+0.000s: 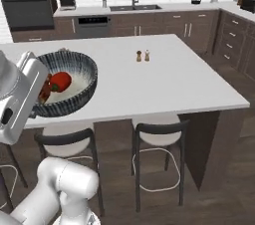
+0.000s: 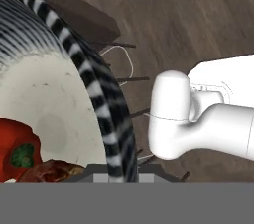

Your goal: Pick the chicken drumstick and bell pepper from their plates and place them in the bowl. Then put the bowl in the fridge.

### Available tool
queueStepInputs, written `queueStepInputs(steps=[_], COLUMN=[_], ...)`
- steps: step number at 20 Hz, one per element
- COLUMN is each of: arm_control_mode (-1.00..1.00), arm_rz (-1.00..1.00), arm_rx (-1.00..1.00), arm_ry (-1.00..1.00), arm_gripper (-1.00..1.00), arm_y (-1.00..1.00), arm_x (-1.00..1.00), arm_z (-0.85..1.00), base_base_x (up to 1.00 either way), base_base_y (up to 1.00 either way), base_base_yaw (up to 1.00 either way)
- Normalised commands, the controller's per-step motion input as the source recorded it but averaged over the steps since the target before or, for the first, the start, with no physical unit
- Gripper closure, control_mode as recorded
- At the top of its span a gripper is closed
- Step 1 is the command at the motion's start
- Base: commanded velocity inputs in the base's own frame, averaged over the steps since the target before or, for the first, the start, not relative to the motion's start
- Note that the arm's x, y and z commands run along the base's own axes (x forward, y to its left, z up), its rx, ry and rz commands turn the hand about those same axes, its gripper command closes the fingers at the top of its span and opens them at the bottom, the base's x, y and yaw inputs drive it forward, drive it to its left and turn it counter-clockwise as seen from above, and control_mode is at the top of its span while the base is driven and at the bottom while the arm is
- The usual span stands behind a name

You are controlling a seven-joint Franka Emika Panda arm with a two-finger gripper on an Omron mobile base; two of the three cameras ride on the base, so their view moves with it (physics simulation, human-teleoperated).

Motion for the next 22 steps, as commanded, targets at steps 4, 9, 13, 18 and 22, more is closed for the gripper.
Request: queueStepInputs(steps=[4, 9, 13, 18, 22], arm_control_mode=[1.00, 1.00, 1.00, 1.00, 1.00], arm_rz=[0.00, 0.00, 0.00, 0.00, 0.00], arm_rx=[0.00, 0.00, 0.00, 0.00, 0.00], arm_ry=[0.00, 0.00, 0.00, 0.00, 0.00], arm_gripper=[1.00, 1.00, 1.00, 1.00, 1.00], arm_y=[0.00, 0.00, 0.00, 0.00, 0.00], arm_x=[0.00, 0.00, 0.00, 0.00, 0.00], arm_z=[0.00, 0.00, 0.00, 0.00, 0.00], base_base_x=[0.00, 0.10, 0.30, 0.14, 0.21], base_base_y=[-1.00, -1.00, -1.00, -0.73, -0.31], base_base_yaw=[-0.28, -0.29, -0.37, -0.53, -0.55])
